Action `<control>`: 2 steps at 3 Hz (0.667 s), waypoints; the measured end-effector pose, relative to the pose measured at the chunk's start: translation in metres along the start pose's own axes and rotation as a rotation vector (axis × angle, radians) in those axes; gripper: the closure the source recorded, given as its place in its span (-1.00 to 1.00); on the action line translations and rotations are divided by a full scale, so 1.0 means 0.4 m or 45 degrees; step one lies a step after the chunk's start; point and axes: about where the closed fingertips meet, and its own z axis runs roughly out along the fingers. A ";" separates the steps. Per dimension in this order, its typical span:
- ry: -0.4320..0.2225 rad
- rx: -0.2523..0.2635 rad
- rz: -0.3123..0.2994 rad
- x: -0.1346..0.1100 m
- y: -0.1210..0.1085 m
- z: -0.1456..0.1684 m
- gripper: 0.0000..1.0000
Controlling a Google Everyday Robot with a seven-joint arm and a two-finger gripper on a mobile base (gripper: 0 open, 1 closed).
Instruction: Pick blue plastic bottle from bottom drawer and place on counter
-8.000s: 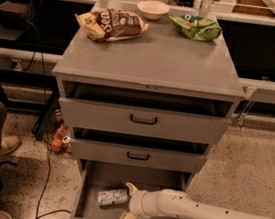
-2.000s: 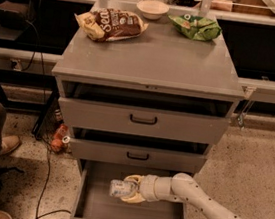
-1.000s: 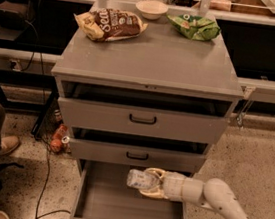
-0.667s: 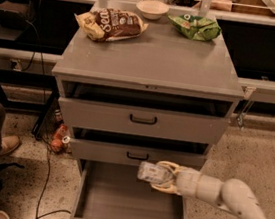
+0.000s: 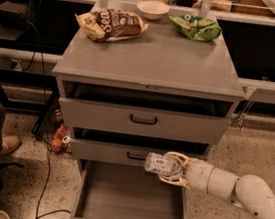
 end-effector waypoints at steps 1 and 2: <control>-0.010 0.004 0.009 -0.011 -0.013 -0.006 1.00; -0.048 0.079 -0.061 -0.083 -0.144 -0.095 1.00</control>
Offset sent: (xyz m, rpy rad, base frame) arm 0.0403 -0.0652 0.1352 0.0612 -0.1729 -0.0274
